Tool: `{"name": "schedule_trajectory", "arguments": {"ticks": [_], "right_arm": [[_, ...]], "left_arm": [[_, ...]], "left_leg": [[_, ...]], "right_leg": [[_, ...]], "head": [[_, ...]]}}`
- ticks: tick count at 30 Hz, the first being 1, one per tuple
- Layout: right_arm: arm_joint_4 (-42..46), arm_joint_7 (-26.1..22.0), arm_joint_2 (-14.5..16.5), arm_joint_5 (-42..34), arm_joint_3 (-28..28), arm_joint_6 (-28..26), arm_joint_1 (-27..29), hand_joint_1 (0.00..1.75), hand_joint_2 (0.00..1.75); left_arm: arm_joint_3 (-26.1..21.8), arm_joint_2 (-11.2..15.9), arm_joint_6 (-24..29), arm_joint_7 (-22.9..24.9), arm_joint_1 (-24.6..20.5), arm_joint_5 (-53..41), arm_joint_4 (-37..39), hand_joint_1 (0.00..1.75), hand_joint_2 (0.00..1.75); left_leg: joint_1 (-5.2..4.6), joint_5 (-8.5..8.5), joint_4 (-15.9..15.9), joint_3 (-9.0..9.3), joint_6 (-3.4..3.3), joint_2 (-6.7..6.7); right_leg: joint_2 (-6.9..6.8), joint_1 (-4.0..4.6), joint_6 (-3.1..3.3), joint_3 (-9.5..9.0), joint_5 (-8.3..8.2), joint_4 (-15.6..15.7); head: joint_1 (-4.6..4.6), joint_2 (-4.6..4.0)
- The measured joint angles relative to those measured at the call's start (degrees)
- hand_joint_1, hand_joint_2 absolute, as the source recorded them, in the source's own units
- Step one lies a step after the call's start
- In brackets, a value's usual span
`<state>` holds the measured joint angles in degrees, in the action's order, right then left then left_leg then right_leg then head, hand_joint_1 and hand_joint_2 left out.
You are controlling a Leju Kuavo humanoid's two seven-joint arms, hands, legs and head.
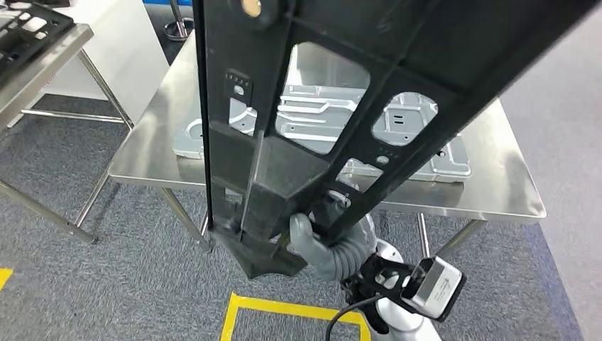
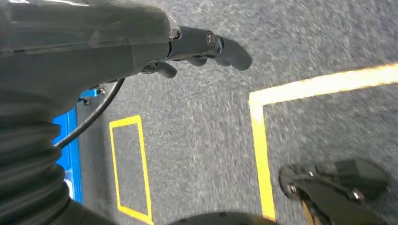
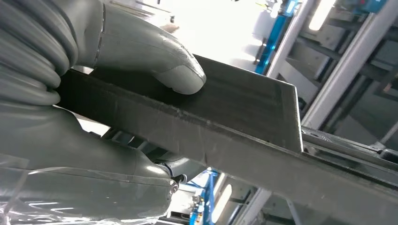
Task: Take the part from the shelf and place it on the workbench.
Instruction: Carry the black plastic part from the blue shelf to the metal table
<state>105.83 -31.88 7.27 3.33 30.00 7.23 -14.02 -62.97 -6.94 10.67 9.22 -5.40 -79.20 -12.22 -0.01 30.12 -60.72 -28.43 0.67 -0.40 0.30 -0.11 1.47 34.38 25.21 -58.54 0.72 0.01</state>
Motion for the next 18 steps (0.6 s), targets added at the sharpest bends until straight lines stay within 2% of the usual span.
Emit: {"name": "schedule_trajectory", "arguments": {"ticks": [1,4,5,6,7,8,10,11,12,15,16,18], "right_arm": [[0.0,0.0,0.0,0.0,0.0,0.0,0.0,1.75,1.75],[-0.1,0.0,0.0,0.0,0.0,0.0,0.1,1.75,1.75],[-0.2,-0.1,0.0,0.0,0.0,0.0,0.2,1.75,1.75],[-0.2,-0.1,0.0,0.0,0.0,-0.1,0.2,1.75,1.75],[-0.3,-0.2,0.0,-0.1,0.0,-0.1,0.2,1.75,1.75],[-0.3,-0.3,0.0,-0.1,0.0,-0.1,0.2,1.75,1.75],[-0.4,-0.6,0.0,-0.1,0.0,-0.1,0.3,1.75,1.75],[-0.5,-0.7,0.0,-0.1,0.0,-0.2,0.3,1.75,1.75],[-0.5,-0.8,0.0,-0.1,0.0,-0.2,0.3,1.75,1.75],[-0.6,-1.1,0.0,-0.1,0.0,-0.2,0.3,1.75,1.75],[-0.6,-1.2,0.0,-0.1,0.0,-0.3,0.2,1.75,1.75],[-0.6,-1.3,-0.1,-0.1,0.0,-0.3,0.3,1.75,1.75]], "left_arm": [[0.0,0.0,0.0,0.0,0.0,0.0,0.0,0.00,1.75],[0.0,0.0,0.1,0.0,0.0,0.1,0.0,0.00,1.75],[0.0,0.0,0.1,0.0,0.1,0.1,0.0,0.00,1.75],[0.0,0.1,0.2,0.0,0.2,0.1,0.0,0.00,1.75],[0.0,0.1,0.2,0.0,0.2,0.1,0.0,0.00,1.75],[0.0,0.1,0.2,0.0,0.3,0.1,0.0,0.00,1.75],[0.0,0.1,0.2,0.0,0.3,0.1,0.0,0.00,1.75],[0.0,0.1,0.2,0.0,0.3,0.1,0.0,0.00,1.75],[0.0,0.1,0.2,0.0,0.3,0.1,0.0,0.00,1.75],[0.0,0.1,0.2,0.0,0.3,0.1,0.0,0.00,1.75],[0.0,0.1,0.2,0.0,0.2,0.0,0.0,0.00,1.75],[0.0,0.1,0.2,0.0,0.1,0.0,0.0,0.00,1.75]], "left_leg": [[0.12,0.98,-2.5,-1.27,0.33,0.01],[0.53,4.77,-11.7,-7.57,1.14,0.04],[0.66,4.90,-12.6,-8.98,1.30,0.05],[0.77,3.90,-11.6,-9.48,1.38,0.06],[0.88,1.58,-8.8,-9.14,1.41,0.07],[0.98,-1.50,-5.0,-8.41,1.38,0.11],[0.82,-4.75,0.4,-7.19,0.97,0.27],[0.67,-5.23,1.2,-7.02,0.60,0.32],[0.49,-4.82,1.1,-6.98,0.19,0.33],[0.77,-5.24,1.7,-6.16,-0.87,0.22],[0.90,-5.16,2.0,-5.80,-1.19,0.22],[0.82,-4.67,2.2,-5.24,-1.75,0.23]], "right_leg": [[-0.05,-0.09,0.24,-0.54,0.25,0.1],[-0.06,-0.11,0.54,-1.58,1.33,0.1],[0.02,-0.14,0.49,-2.05,1.77,0.1],[0.10,-0.20,0.39,-2.60,2.21,0.0],[0.15,-0.28,0.23,-3.29,2.75,0.0],[0.16,-0.36,-0.01,-3.95,3.33,0.0],[0.19,-0.36,-0.70,-4.84,4.33,-0.2],[0.19,-0.32,-1.10,-5.00,4.70,-0.2],[0.21,-0.27,-1.46,-5.14,4.96,-0.1],[0.02,-0.27,-2.39,-5.26,6.01,-0.8],[-0.04,-0.28,-2.67,-4.27,6.81,-2.7],[-0.10,-0.37,-3.08,0.06,8.64,-9.4]], "head": [[0.03,0.00],[0.10,-0.01],[0.10,-0.01],[0.10,-0.01],[0.09,-0.01],[0.09,-0.01],[0.09,-0.01],[0.08,-0.01],[0.08,-0.01],[0.02,-0.01],[-0.01,-0.01],[-0.08,-0.01]]}}
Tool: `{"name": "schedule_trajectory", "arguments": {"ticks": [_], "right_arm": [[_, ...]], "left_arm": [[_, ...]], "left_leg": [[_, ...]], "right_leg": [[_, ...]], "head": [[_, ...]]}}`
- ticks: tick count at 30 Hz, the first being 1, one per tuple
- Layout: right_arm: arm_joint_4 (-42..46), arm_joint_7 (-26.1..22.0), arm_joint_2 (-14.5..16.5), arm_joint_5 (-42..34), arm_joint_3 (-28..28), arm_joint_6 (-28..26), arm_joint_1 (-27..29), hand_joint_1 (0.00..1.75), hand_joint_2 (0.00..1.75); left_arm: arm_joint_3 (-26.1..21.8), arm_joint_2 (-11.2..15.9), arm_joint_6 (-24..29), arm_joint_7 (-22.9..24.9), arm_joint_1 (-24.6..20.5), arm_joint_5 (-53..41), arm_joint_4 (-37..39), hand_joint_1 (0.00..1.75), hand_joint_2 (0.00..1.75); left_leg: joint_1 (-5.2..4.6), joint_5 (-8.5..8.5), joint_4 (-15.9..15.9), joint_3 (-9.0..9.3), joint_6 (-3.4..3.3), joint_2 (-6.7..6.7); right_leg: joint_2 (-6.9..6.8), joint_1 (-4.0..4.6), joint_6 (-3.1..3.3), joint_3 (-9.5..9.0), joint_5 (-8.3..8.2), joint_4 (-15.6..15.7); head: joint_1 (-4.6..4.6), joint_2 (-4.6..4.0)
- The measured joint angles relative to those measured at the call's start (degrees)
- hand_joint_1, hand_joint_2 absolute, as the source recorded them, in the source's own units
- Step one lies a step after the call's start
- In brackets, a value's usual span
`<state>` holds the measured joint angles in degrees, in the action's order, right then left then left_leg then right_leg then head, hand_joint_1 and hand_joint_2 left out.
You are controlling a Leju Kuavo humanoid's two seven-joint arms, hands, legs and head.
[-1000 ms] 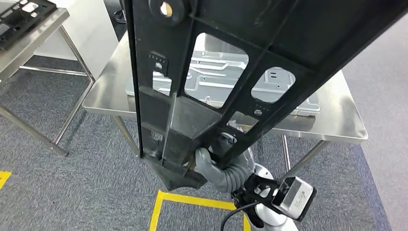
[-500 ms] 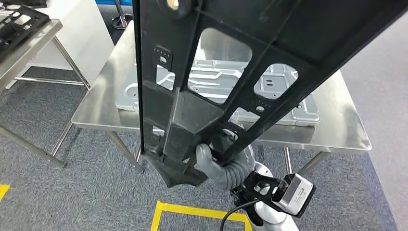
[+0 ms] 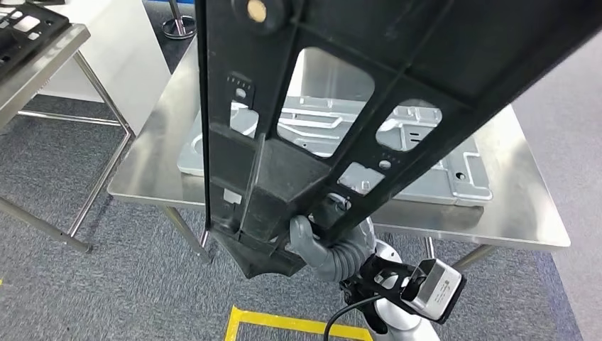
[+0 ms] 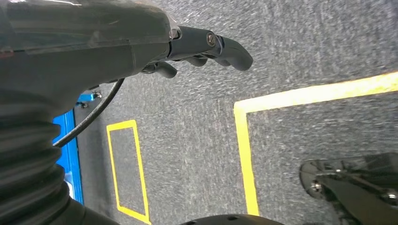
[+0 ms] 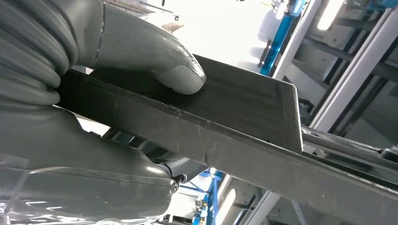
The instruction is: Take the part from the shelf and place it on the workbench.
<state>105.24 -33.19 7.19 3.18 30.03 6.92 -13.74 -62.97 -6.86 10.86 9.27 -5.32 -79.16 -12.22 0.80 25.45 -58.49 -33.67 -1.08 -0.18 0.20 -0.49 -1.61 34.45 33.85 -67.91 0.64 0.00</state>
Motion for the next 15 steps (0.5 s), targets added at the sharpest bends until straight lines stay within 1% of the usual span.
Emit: {"name": "schedule_trajectory", "arguments": {"ticks": [1,2,3,4,5,6,7,8,9,11,12,13,14,15], "right_arm": [[-0.1,0.0,-0.1,0.0,0.0,0.0,0.1,1.75,1.75],[-0.2,-0.1,-0.2,0.0,0.0,0.0,0.3,1.75,1.75],[-0.3,-0.2,-0.3,0.0,0.0,0.1,0.5,1.75,1.75],[-0.4,-0.4,-0.4,0.0,0.0,0.1,0.6,1.75,1.75],[-0.4,-0.6,-0.4,0.0,0.0,0.2,0.7,1.75,1.75],[-0.5,-0.8,-0.5,0.0,0.0,0.3,0.7,1.75,1.75],[-0.5,-1.0,-0.5,0.0,0.0,0.3,0.7,1.75,1.75],[-0.6,-1.2,-0.5,0.0,0.0,0.4,0.8,1.75,1.75],[-0.6,-1.3,-0.5,0.0,0.0,0.4,0.8,1.75,1.75],[-0.7,-1.4,-0.5,0.1,0.0,0.4,0.9,1.75,1.75],[-0.6,-1.4,-0.5,0.1,0.0,0.3,0.9,1.75,1.75],[-0.6,-1.4,-0.4,0.3,0.0,0.1,0.9,1.75,1.75],[-0.6,-1.3,-0.4,0.5,0.0,-0.2,0.9,1.75,1.75],[-0.7,-1.2,-0.4,0.7,0.0,-0.5,0.9,1.75,1.75]], "left_arm": [[0.0,0.0,0.0,0.0,0.0,0.0,0.0,0.00,1.75],[0.0,0.0,0.0,0.0,0.0,0.0,0.0,0.00,1.75],[0.0,0.0,0.0,0.1,0.1,0.1,0.0,0.00,1.75],[0.0,0.0,0.0,0.1,0.1,0.1,0.0,0.00,1.75],[0.0,0.0,0.0,0.2,0.2,0.2,0.0,0.00,1.75],[0.0,0.0,0.0,0.2,0.1,0.3,0.0,0.00,1.75],[0.0,-0.1,0.0,0.2,0.1,0.3,0.0,0.00,1.75],[0.0,-0.1,0.1,0.2,0.1,0.3,0.0,0.00,1.75],[0.0,-0.1,0.1,0.2,0.1,0.3,0.0,0.00,1.75],[0.0,-0.1,0.1,0.3,0.0,0.3,0.0,0.00,1.75],[0.0,0.0,0.1,0.4,0.0,0.2,0.0,0.00,1.75],[0.0,0.0,0.1,0.4,-0.1,0.1,0.0,0.00,1.75],[0.0,0.0,0.0,0.5,-0.1,0.1,0.0,0.00,1.75],[0.0,0.0,0.0,0.6,0.0,0.0,0.0,0.00,1.75]], "left_leg": [[-0.07,0.33,0.0,0.29,-0.17,-0.03],[-0.15,0.71,0.0,0.69,-0.25,-0.08],[-0.21,1.15,0.0,1.23,-0.24,-0.16],[-0.26,1.62,0.0,1.88,-0.20,-0.25],[-0.30,2.11,0.0,2.53,-0.11,-0.31],[-0.39,2.59,0.0,3.07,0.06,-0.35],[-0.46,2.97,0.1,3.39,0.30,-0.37],[-0.44,3.25,0.2,3.54,0.59,-0.34],[-0.42,3.40,0.3,3.65,0.91,-0.28],[-0.42,3.73,0.6,4.07,1.50,-0.13],[-0.46,4.26,0.1,4.02,1.72,-0.08],[-0.48,5.23,-1.7,3.35,1.94,-0.07],[-0.35,6.59,-4.7,1.87,2.14,-0.07],[-0.28,8.14,-8.5,-0.27,2.36,-0.07]], "right_leg": [[0.00,-0.05,-0.12,2.48,0.32,-3.1],[0.00,-0.11,-0.16,4.35,-0.19,-4.8],[0.00,-0.15,-0.09,5.22,-1.76,-4.6],[0.00,-0.15,0.09,5.07,-4.13,-2.5],[-0.01,-0.05,0.42,4.24,-6.74,0.9],[-0.04,0.18,0.84,3.26,-8.66,4.0],[-0.07,0.42,1.24,2.36,-9.65,6.5],[-0.08,0.69,1.57,1.86,-9.85,7.9],[-0.04,0.88,1.84,1.66,-9.47,8.2],[0.11,0.60,2.26,1.13,-9.30,9.0],[0.11,0.36,2.54,0.70,-9.22,9.4],[0.04,0.10,2.83,0.21,-9.12,9.7],[-0.07,0.01,3.07,-0.20,-8.93,9.9],[-0.15,0.00,3.27,-0.48,-8.68,9.9]], "head": [[0.00,0.00],[0.00,0.00],[0.00,0.00],[0.00,0.00],[-0.01,0.00],[0.05,0.00],[0.10,0.01],[0.16,0.01],[0.22,0.01],[0.23,0.00],[0.28,0.00],[0.33,0.00],[0.37,0.00],[0.42,0.00]]}}
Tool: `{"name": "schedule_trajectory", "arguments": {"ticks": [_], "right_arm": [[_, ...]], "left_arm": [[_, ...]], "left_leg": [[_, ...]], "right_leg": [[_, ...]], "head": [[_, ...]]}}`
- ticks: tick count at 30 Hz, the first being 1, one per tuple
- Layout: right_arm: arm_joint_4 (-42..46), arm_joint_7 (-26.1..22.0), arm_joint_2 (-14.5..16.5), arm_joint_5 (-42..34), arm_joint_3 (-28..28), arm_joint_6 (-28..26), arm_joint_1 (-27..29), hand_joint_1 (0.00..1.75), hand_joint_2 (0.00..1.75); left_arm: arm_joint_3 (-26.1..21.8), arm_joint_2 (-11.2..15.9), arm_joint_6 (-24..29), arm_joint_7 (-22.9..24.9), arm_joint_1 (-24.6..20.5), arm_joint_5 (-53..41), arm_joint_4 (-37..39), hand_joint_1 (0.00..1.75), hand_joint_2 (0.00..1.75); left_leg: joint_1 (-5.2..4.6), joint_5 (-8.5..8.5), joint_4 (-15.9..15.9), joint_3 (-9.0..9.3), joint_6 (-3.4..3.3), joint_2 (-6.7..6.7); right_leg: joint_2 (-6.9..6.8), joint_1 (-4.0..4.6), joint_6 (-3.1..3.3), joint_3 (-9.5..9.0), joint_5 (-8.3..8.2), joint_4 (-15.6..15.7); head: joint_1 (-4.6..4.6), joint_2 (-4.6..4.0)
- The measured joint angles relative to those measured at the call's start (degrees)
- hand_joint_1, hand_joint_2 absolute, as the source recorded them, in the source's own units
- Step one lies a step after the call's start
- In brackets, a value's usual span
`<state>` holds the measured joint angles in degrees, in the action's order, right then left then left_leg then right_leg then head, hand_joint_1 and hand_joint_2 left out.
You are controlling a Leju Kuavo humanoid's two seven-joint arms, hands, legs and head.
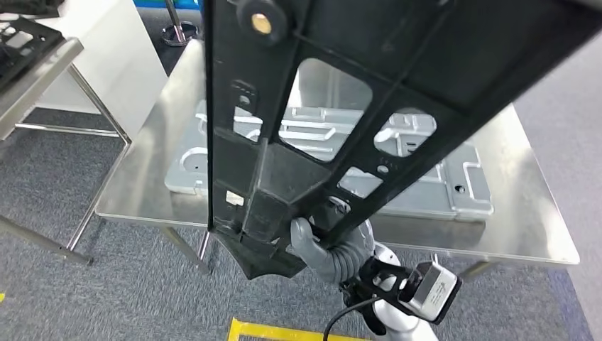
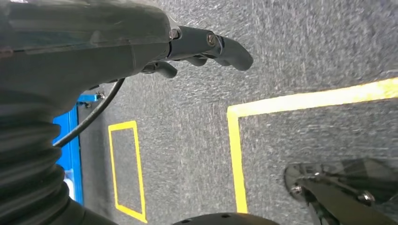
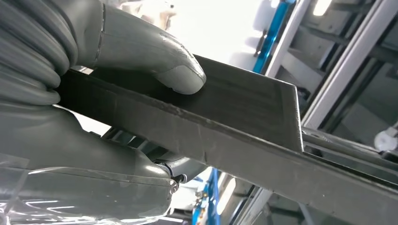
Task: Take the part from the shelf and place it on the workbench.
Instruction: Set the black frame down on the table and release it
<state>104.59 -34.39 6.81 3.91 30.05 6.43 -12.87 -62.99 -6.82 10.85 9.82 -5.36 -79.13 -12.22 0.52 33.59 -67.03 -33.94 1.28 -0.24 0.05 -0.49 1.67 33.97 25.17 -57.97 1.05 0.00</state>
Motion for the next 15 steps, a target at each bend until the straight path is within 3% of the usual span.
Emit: {"name": "schedule_trajectory", "arguments": {"ticks": [2,3,4,6,7,8,12,13,15], "right_arm": [[-0.1,0.5,0.0,0.6,0.0,-0.6,0.0,1.75,1.75],[-0.1,0.7,0.0,1.0,0.0,-1.0,0.0,1.75,1.75],[-0.2,1.0,0.0,1.4,0.0,-1.3,-0.1,1.75,1.75],[-0.3,1.5,0.1,2.3,0.0,-2.1,-0.4,1.75,1.75],[-0.4,1.6,0.1,2.8,-0.1,-2.4,-0.7,1.75,1.75],[-0.4,1.6,0.2,3.4,-0.1,-3.0,-1.0,1.75,1.75],[-0.1,0.2,0.2,5.6,-0.4,-5.6,-1.2,1.75,1.75],[0.3,-0.6,0.2,6.1,-0.6,-6.3,-1.2,1.75,1.75],[1.6,-1.8,0.2,7.5,-1.1,-7.8,-1.2,1.75,1.75]], "left_arm": [[0.0,0.0,-0.1,0.1,0.1,0.0,0.0,0.00,1.75],[0.0,0.0,-0.1,0.2,0.1,0.0,0.0,0.00,1.75],[0.0,0.0,-0.2,0.3,0.2,0.0,0.0,0.00,1.75],[0.0,0.1,-0.2,0.5,0.2,0.1,0.0,0.00,1.75],[0.0,0.1,-0.2,0.5,0.1,0.1,0.0,0.00,1.75],[0.0,0.1,-0.2,0.6,0.1,0.2,0.0,0.00,1.75],[-0.1,0.1,-0.1,0.6,0.1,0.7,0.0,0.00,1.75],[-0.1,0.1,-0.1,0.6,0.1,0.8,0.0,0.00,1.75],[-0.2,0.0,-0.1,0.5,0.1,1.0,0.0,0.00,1.75]], "left_leg": [[0.18,1.36,-6.3,-4.23,0.41,0.00],[0.23,0.35,-6.8,-5.14,0.54,0.01],[0.29,-1.81,-4.9,-4.93,0.61,0.02],[0.34,-6.76,2.6,-2.35,0.53,0.04],[0.27,-8.15,5.7,-1.18,0.33,0.01],[0.18,-8.70,7.4,-0.57,0.07,-0.03],[0.20,-8.56,8.3,-0.38,-1.28,-0.14],[0.29,-8.58,8.5,-0.28,-1.65,-0.12],[0.33,-8.48,8.6,-0.16,-2.17,-0.06]], "right_leg": [[0.00,0.01,0.08,-0.48,0.54,-0.1],[0.06,-0.01,0.03,-0.81,0.84,-0.1],[0.13,-0.04,-0.08,-1.24,1.20,-0.2],[0.23,-0.02,-0.50,-2.06,2.04,-0.5],[0.27,0.06,-0.77,-2.21,2.39,-0.7],[0.29,0.15,-1.07,-2.19,2.60,-0.9],[0.25,0.14,-2.15,-1.85,3.26,-1.4],[0.24,0.07,-2.45,-1.18,4.20,-2.9],[0.21,-0.05,-2.91,2.14,7.42,-9.4]], "head": [[-0.01,0.00],[-0.02,0.00],[-0.01,0.00],[-0.03,0.00],[0.00,0.00],[-0.02,0.00],[-0.05,0.01],[-0.09,0.01],[-0.15,0.01]]}}
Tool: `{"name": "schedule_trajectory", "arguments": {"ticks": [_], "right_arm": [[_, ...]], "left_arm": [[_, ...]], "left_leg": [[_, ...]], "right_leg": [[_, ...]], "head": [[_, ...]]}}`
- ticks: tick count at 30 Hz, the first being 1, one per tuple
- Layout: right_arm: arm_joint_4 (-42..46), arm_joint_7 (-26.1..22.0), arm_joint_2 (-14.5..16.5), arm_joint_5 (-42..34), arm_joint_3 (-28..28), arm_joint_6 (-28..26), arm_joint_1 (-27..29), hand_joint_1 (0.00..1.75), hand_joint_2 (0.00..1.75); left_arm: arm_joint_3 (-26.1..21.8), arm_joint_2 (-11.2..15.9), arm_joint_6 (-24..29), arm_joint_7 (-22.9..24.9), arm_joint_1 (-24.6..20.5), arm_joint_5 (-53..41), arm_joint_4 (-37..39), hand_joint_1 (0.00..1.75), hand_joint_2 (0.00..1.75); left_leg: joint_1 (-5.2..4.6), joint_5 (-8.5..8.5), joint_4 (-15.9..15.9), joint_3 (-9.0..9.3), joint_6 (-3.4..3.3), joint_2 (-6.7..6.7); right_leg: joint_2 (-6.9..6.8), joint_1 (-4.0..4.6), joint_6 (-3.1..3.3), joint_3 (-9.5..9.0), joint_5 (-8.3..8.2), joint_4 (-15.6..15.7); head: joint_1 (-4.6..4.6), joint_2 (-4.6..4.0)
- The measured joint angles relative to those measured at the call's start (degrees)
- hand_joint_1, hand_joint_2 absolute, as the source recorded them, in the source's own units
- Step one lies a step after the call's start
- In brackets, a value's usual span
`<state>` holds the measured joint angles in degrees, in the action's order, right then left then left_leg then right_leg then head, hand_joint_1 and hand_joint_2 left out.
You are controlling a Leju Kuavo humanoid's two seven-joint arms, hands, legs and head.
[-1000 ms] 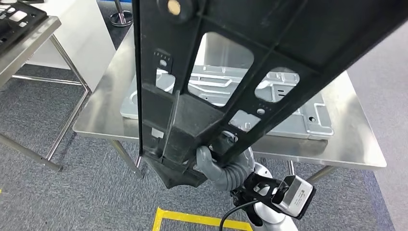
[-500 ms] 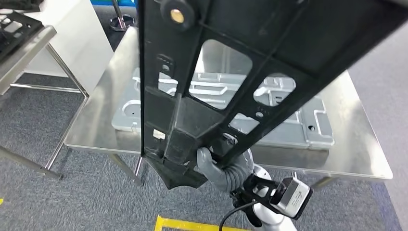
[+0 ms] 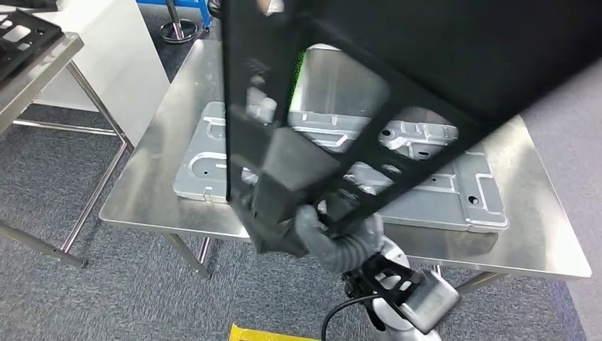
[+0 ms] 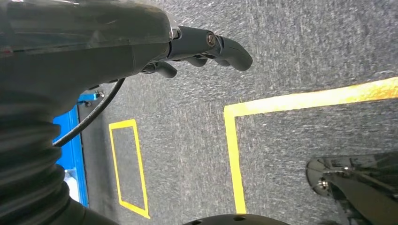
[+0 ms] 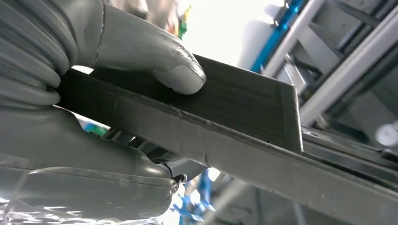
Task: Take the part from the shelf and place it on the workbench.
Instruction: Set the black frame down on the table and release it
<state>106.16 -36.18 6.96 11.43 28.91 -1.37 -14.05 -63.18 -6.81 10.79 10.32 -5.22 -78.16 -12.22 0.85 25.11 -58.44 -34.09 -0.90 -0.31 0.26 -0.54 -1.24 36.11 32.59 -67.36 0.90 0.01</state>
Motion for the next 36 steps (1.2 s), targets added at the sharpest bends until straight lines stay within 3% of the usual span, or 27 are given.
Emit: {"name": "schedule_trajectory", "arguments": {"ticks": [2,3,4,6,7,9,12,14,16,17,18,19,21,23,26,28,29,31,33,34,36], "right_arm": [[1.3,-0.1,-0.1,2.0,-0.4,-1.5,-0.1,1.75,1.75],[2.0,0.2,-0.1,3.2,-0.6,-2.2,-0.3,1.75,1.75],[2.9,0.6,-0.1,4.3,-0.6,-3.0,-0.6,1.75,1.75],[4.6,1.2,-0.1,7.0,-0.7,-4.8,-1.4,1.75,1.75],[5.3,1.3,-0.1,8.5,-0.7,-5.9,-1.8,1.75,1.75],[6.3,2.0,-0.1,11.6,-0.7,-8.2,-2.4,1.75,1.75],[6.9,3.3,-0.1,15.6,-0.7,-11.2,-3.4,1.75,1.75],[7.0,4.4,-0.1,18.8,-0.7,-13.3,-4.3,1.75,1.75],[6.6,6.1,-0.1,23.1,-0.7,-15.9,-5.2,1.75,1.75],[6.2,7.0,-0.2,25.2,-0.7,-17.1,-5.7,1.75,1.75],[5.7,7.9,-0.2,27.2,-0.7,-18.1,-6.2,1.75,1.75],[5.0,8.9,-0.3,28.9,-0.7,-18.9,-6.8,1.75,1.75],[3.5,10.9,-0.4,32.0,-0.7,-20.2,-8.0,1.75,1.75],[1.5,12.5,-0.5,34.4,-0.7,-21.6,-9.5,1.75,1.75],[-2.7,14.9,-0.9,37.6,-0.7,-23.3,-12.0,1.75,1.75],[-5.8,16.9,-1.3,39.7,-0.7,-23.6,-13.7,1.75,1.75],[-7.7,17.7,-1.4,40.7,-0.7,-23.5,-14.7,1.75,1.75],[-11.9,18.7,-1.9,42.3,-0.7,-23.3,-16.4,1.75,1.75],[-16.5,19.4,-2.3,43.2,-0.7,-22.8,-17.6,1.75,1.75],[-18.6,19.6,-2.5,43.5,-0.7,-22.5,-18.2,1.75,1.75],[-22.8,20.0,-2.6,44.1,-0.7,-21.9,-19.7,1.75,1.75]], "left_arm": [[-0.1,0.0,0.0,0.0,0.0,0.1,0.0,0.00,1.75],[-0.2,-0.1,0.0,0.0,0.0,0.2,0.0,0.00,1.75],[-0.2,-0.1,0.0,0.0,0.0,0.2,0.0,0.00,1.75],[-0.3,-0.2,0.0,-0.2,0.0,0.2,0.0,0.00,1.75],[-0.3,-0.3,0.0,-0.3,0.0,0.3,0.0,0.00,1.75],[-0.4,-0.5,0.1,-0.6,0.0,0.4,0.0,0.00,1.75],[-0.7,-0.6,0.2,-0.9,-0.1,0.6,0.0,0.00,1.75],[-0.8,-0.7,0.2,-1.0,-0.1,0.7,0.0,0.00,1.75],[-0.9,-0.8,0.2,-0.8,-0.1,0.8,0.0,0.00,1.75],[-0.9,-0.9,0.2,-0.6,0.0,0.8,0.0,0.00,1.75],[-0.9,-1.0,0.2,-0.4,0.0,0.8,0.0,0.00,1.75],[-0.9,-1.0,0.2,-0.2,0.0,0.9,0.0,0.00,1.75],[-0.9,-1.1,0.2,0.1,0.0,0.9,0.0,0.00,1.75],[-0.9,-1.2,0.2,0.4,0.0,0.9,0.0,0.00,1.75],[-0.9,-1.5,0.3,0.6,0.0,1.0,0.0,0.00,1.75],[-1.0,-1.6,0.3,0.7,0.0,1.0,0.0,0.00,1.75],[-1.0,-1.7,0.3,0.7,0.0,1.0,0.0,0.00,1.75],[-1.0,-1.8,0.3,0.7,-0.1,1.0,0.0,0.00,1.75],[-1.0,-1.8,0.3,0.7,0.0,1.1,0.0,0.00,1.75],[-1.0,-1.8,0.3,0.7,0.0,1.2,0.0,0.00,1.75],[-1.0,-1.8,0.4,0.7,0.0,1.3,0.0,0.00,1.75]], "left_leg": [[-0.07,0.16,0.0,0.07,-0.23,0.03],[-0.10,0.25,0.0,0.16,-0.24,0.01],[-0.11,0.36,0.0,0.34,-0.19,-0.03],[-0.13,0.69,-0.1,0.87,0.05,-0.12],[-0.23,0.89,-0.1,1.05,0.27,-0.16],[-0.40,1.12,-0.1,1.15,0.82,-0.18],[-0.47,1.52,-0.2,1.24,1.79,-0.12],[-0.44,3.65,-3.5,-0.10,2.30,-0.06],[-0.36,7.09,-10.8,-3.56,2.62,-0.05],[-0.34,8.12,-14.1,-5.25,2.72,-0.05],[-0.34,8.14,-15.7,-6.21,2.74,-0.06],[-0.34,6.98,-15.0,-6.09,2.68,-0.06],[-0.36,2.80,-8.1,-3.21,2.29,-0.05],[-0.60,0.41,-1.7,-0.36,1.73,-0.06],[-0.81,0.21,0.1,0.31,0.91,-0.15],[-0.61,-0.10,0.6,0.59,0.22,-0.13],[-0.47,-0.24,0.9,0.73,-0.08,-0.09],[-0.43,-0.30,1.1,0.80,-0.39,-0.02],[-0.45,-0.24,1.0,0.81,-0.44,-0.08],[-0.44,-0.19,1.0,0.86,-0.41,-0.14],[-0.44,0.02,0.8,1.02,-0.24,-0.26]], "right_leg": [[-0.01,-0.10,-0.23,4.09,2.27,-7.0],[-0.01,-0.14,-0.24,5.02,1.76,-8.1],[-0.01,-0.17,-0.15,4.69,0.03,-6.6],[-0.05,-0.14,0.27,1.47,-4.58,1.0],[-0.06,-0.03,0.52,-0.16,-6.05,4.7],[-0.01,0.26,0.91,-1.52,-6.67,7.9],[0.15,0.12,1.71,-1.79,-6.79,8.5],[0.04,-0.16,2.32,-2.18,-6.93,9.0],[-0.11,-0.07,2.68,-2.30,-6.80,9.0],[-0.12,0.00,2.79,-2.30,-6.72,8.9],[-0.10,0.06,2.84,-2.32,-6.65,8.8],[-0.03,0.10,2.86,-2.39,-6.55,8.7],[0.11,0.17,2.72,-2.67,-6.30,8.6],[0.17,0.39,2.36,-2.74,-6.09,8.5],[0.15,0.46,1.59,-2.59,-6.11,8.5],[0.08,0.39,0.98,-2.27,-5.28,7.5],[0.05,0.37,0.68,-1.39,-4.12,5.5],[0.01,0.14,0.22,2.16,-0.78,-1.5],[0.00,-0.08,-0.08,5.26,0.56,-7.1],[-0.01,-0.18,-0.13,5.46,-0.41,-7.0],[-0.09,-0.32,0.01,2.84,-4.68,-0.7]], "head": [[-0.01,0.00],[-0.01,-0.01],[-0.01,-0.01],[-0.02,-0.01],[-0.01,-0.01],[0.03,-0.01],[0.07,-0.01],[0.22,-0.01],[0.36,-0.01],[0.37,-0.01],[0.36,-0.01],[0.37,-0.01],[0.37,-0.01],[0.34,-0.01],[0.32,0.00],[0.24,0.00],[0.18,0.00],[0.05,-0.01],[0.06,-0.01],[0.06,-0.01],[0.05,-0.01]]}}
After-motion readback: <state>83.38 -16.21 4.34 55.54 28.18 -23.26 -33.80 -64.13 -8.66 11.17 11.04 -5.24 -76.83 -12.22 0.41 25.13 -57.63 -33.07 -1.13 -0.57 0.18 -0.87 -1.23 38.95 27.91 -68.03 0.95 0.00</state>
